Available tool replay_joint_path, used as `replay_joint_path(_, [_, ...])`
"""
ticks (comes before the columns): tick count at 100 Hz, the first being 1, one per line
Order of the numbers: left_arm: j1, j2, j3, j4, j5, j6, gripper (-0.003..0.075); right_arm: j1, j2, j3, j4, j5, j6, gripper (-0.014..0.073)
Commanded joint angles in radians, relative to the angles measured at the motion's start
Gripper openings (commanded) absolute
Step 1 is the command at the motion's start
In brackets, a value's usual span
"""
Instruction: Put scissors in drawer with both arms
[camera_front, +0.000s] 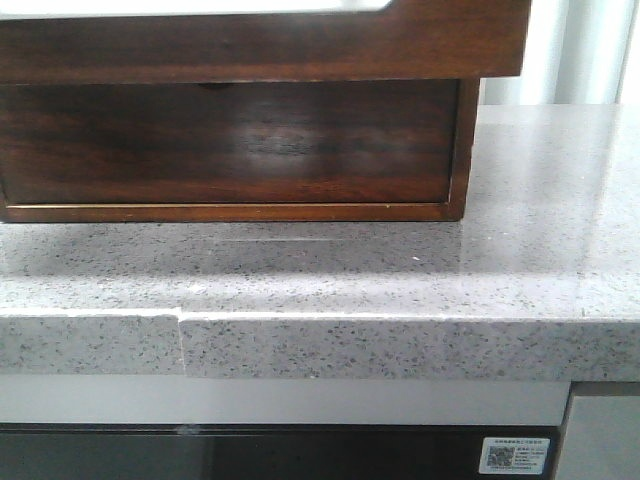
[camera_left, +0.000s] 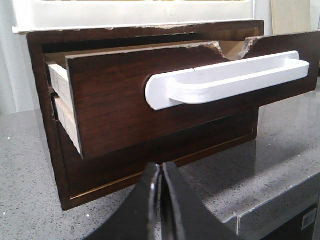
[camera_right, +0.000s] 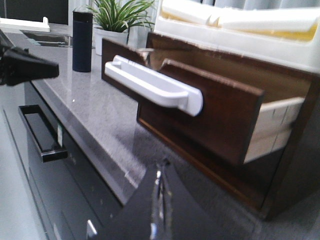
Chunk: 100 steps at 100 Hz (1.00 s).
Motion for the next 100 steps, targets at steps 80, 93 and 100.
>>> replay_joint_path(80, [-0.003, -0.027, 0.003, -0.103, -0.072, -0.007, -0.0018, 0.000, -0.044, 0.151, 0.022, -0.089, 0.003, -0.0061])
replay_joint_path(93, [0.046, -0.027, 0.047, -0.165, -0.077, 0.019, -0.0019, 0.000, -0.044, 0.151, 0.022, -0.089, 0.003, -0.0061])
replay_joint_path(100, [0.097, -0.027, 0.075, -0.259, -0.107, 0.104, -0.0019, 0.000, -0.044, 0.151, 0.022, -0.089, 0.003, -0.0061])
